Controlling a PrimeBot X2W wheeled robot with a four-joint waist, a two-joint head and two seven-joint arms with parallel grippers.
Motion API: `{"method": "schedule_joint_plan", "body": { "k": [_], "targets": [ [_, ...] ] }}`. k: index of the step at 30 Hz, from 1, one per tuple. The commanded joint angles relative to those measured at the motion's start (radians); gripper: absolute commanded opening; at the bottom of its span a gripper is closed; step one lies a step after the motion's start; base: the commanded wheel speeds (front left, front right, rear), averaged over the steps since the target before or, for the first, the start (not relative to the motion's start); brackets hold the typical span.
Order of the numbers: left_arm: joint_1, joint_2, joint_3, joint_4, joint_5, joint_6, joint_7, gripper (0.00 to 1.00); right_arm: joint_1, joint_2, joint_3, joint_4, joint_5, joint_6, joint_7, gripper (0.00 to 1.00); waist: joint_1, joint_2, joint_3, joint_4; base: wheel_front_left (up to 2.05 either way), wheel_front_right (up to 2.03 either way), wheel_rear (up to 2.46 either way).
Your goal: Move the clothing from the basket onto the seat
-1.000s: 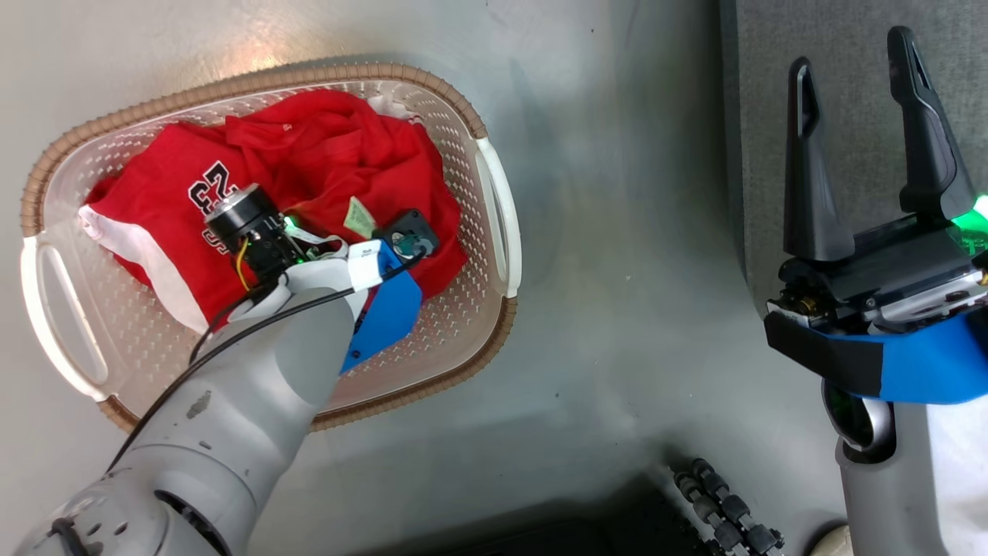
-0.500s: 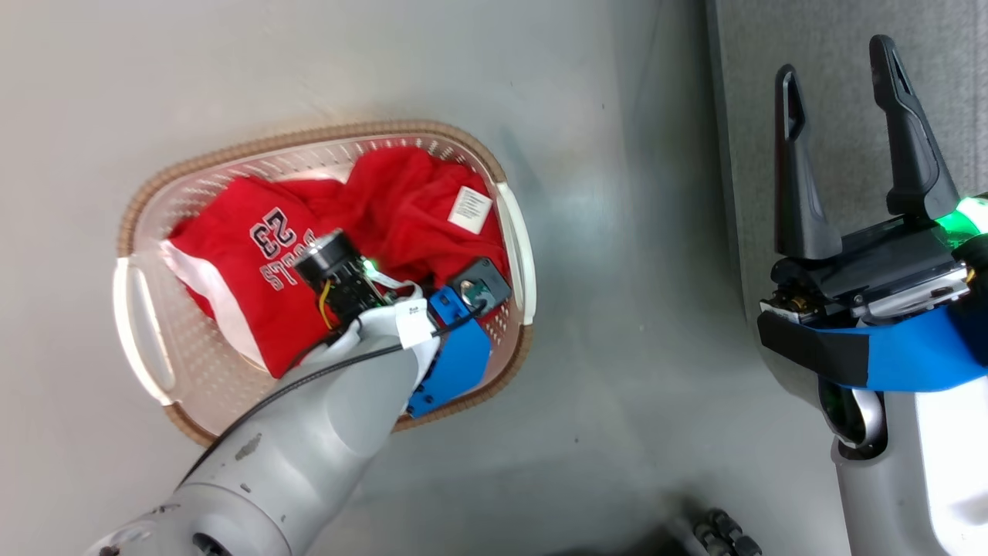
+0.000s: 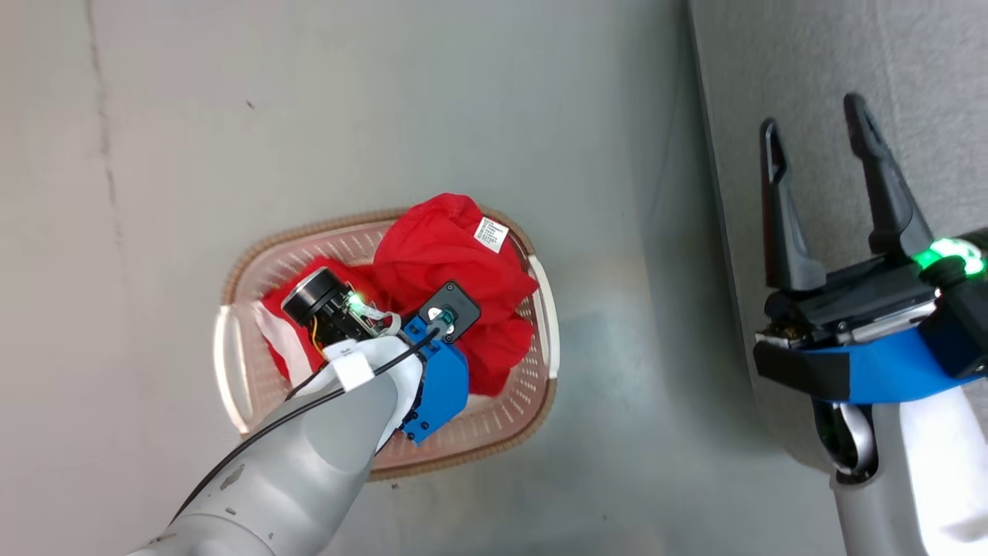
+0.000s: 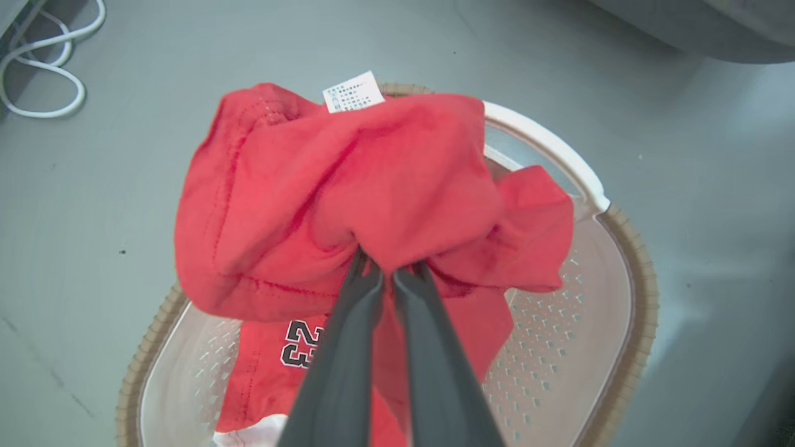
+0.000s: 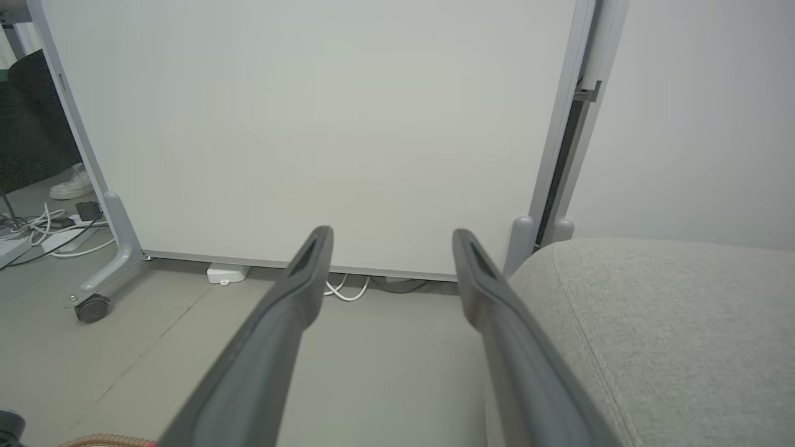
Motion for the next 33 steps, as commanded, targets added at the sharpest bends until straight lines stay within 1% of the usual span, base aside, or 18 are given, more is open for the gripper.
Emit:
{"method": "schedule_joint_plan", "body": {
  "k": [1, 6, 14, 23, 33],
  "targets": [
    [0.018, 0.000, 0.010, -0.004, -0.022, 0.003, -0.027, 0.00, 0.024, -0.006, -0.002, 0.013, 0.004, 0.000, -0.003, 1.00, 0.0001, -0.0001, -0.079, 0.027, 0.00, 0.00, 0.00],
    [0.042, 0.000, 0.040, -0.009, -0.081, 0.017, -0.093, 0.00, 0.064, -0.009, 0.003, 0.043, 0.006, 0.000, -0.003, 1.00, 0.0001, -0.0001, -0.173, 0.049, 0.00, 0.00, 0.00],
    [0.045, -0.001, 0.092, 0.006, -0.158, 0.009, -0.172, 0.00, 0.125, -0.005, 0.005, 0.080, 0.010, 0.000, -0.003, 1.00, 0.0001, -0.0001, -0.307, 0.084, 0.00, 0.00, 0.00],
    [0.045, 0.003, 0.151, -0.011, -0.207, 0.000, -0.194, 0.00, 0.188, 0.007, 0.004, 0.106, 0.016, 0.000, -0.003, 1.00, 0.0001, -0.0001, -0.437, 0.103, 0.00, 0.00, 0.00],
    [0.038, 0.043, 0.209, -0.124, -0.208, -0.005, -0.194, 0.00, 0.269, 0.023, -0.012, 0.131, 0.015, 0.000, -0.003, 1.00, 0.0001, -0.0001, -0.558, 0.119, 0.00, 0.00, 0.00]
  ]
}}
